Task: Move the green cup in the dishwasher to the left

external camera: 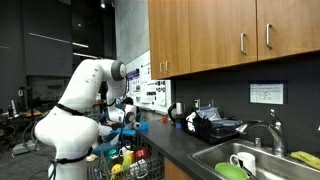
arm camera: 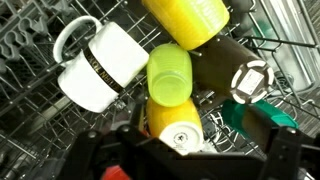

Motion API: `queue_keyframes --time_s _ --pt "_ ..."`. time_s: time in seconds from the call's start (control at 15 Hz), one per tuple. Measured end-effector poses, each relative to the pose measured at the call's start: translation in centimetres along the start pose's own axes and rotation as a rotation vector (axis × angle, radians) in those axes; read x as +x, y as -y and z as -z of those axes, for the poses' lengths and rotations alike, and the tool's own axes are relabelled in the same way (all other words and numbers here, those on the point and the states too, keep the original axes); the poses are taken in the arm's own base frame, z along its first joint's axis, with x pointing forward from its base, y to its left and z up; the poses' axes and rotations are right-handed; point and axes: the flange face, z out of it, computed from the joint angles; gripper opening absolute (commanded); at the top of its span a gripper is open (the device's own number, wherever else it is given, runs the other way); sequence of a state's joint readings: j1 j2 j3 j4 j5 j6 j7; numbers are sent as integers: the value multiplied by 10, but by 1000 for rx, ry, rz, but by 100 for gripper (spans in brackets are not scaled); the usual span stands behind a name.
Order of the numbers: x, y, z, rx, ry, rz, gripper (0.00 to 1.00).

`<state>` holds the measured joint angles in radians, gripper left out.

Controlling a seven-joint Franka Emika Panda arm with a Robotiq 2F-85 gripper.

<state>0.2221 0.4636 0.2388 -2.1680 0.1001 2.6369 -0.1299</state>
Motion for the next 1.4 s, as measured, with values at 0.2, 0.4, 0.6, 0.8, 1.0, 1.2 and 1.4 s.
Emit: queue_keyframes --time_s 0.2,0.4,0.6,0.8,1.0,1.2,1.4 --pt "5 -14 -12 -26 4 14 100" --pt "7 -22 -26 -35 20 23 100" --pt "8 -19 -42 -26 39 28 100" --pt "5 -10 -61 -13 66 40 100" --pt "2 -2 -78 -3 92 52 100" --pt "0 5 -92 -1 110 73 100" --pt "3 8 -100 -5 115 94 100"
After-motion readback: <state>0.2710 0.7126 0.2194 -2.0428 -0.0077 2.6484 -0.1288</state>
